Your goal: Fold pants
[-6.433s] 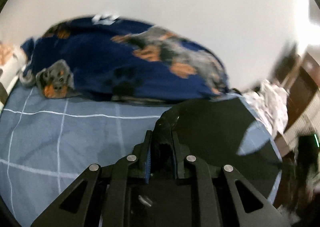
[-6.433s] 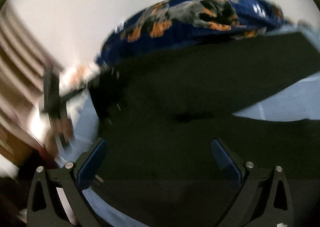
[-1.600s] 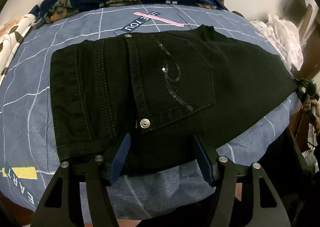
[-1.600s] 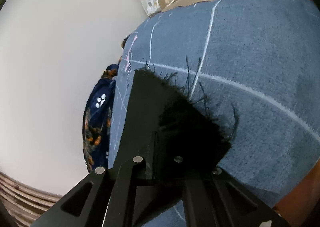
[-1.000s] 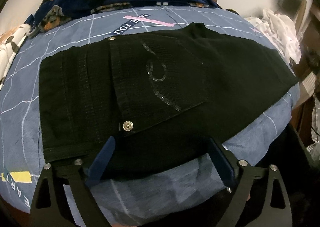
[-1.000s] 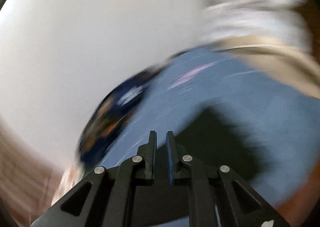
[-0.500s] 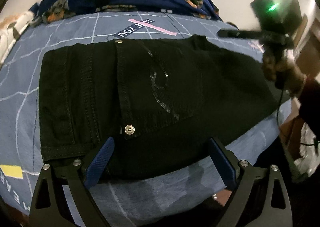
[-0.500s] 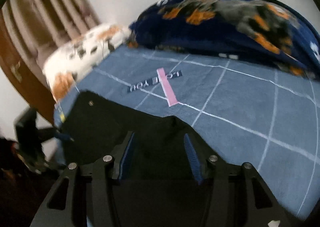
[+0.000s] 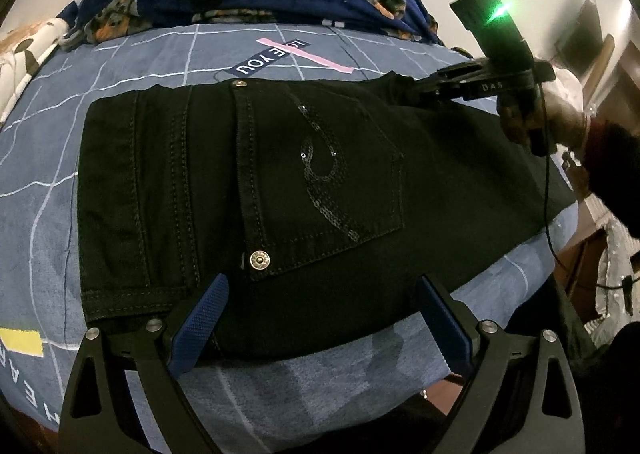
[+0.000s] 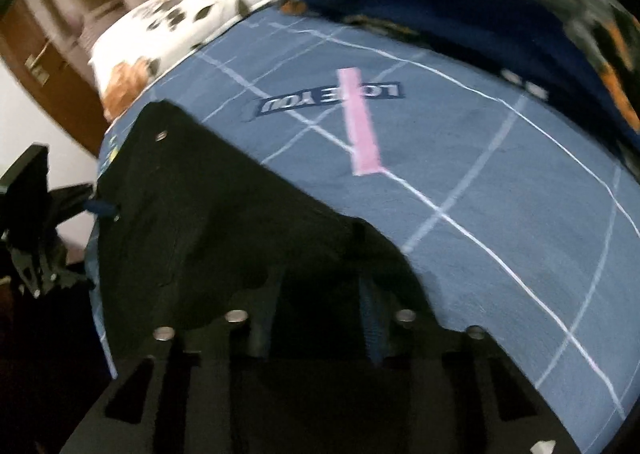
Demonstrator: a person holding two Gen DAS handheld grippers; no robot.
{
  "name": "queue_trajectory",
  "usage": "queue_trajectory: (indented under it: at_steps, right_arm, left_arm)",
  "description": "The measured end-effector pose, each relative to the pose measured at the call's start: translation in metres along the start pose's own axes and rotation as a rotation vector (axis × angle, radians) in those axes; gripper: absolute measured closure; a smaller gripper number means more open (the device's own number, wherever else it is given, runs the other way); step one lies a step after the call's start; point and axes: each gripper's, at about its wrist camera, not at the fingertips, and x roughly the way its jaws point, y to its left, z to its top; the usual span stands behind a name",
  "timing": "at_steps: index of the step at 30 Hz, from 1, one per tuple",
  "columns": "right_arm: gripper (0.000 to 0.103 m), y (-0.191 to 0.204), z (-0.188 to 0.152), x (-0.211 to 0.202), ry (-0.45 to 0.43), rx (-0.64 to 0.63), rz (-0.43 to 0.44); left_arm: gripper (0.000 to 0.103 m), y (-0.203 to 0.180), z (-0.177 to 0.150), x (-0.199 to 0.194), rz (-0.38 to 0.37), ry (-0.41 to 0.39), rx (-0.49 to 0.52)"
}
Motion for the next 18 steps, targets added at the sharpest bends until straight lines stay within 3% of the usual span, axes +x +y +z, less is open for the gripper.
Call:
queue_trajectory:
  at_steps: [1,5,11,14,18]
  right_arm:
    - [0.088,0.004,0.003,0.003,0.015,-0.029,-0.011]
    - [0.091,0.004,0.009,0.011,0.031,-0.042,-0.03]
    - [0.093,0.002,0.0,0.008,-0.077,0.067,-0.075]
    - [0.093,-0.019,-0.004,0.005,-0.162,0.207,-0.014]
    - [0.093,-0.038,-0.014,0.006,-0.242,0.325,0.081]
  left_arm:
    - [0.009,0.0,0.0,0.0,0.001,0.0,0.001]
    - [0.009,0.0,-0.001,-0.001,-0.002,0.0,-0.003]
    - [0.009,0.007,0.003,-0.009,-0.028,-0.023,-0.059]
    - [0.009,0.011,0.005,-0.016,-0.031,-0.06,-0.083]
    - [0.009,0.009,0.001,-0.012,-0.008,-0.048,-0.054]
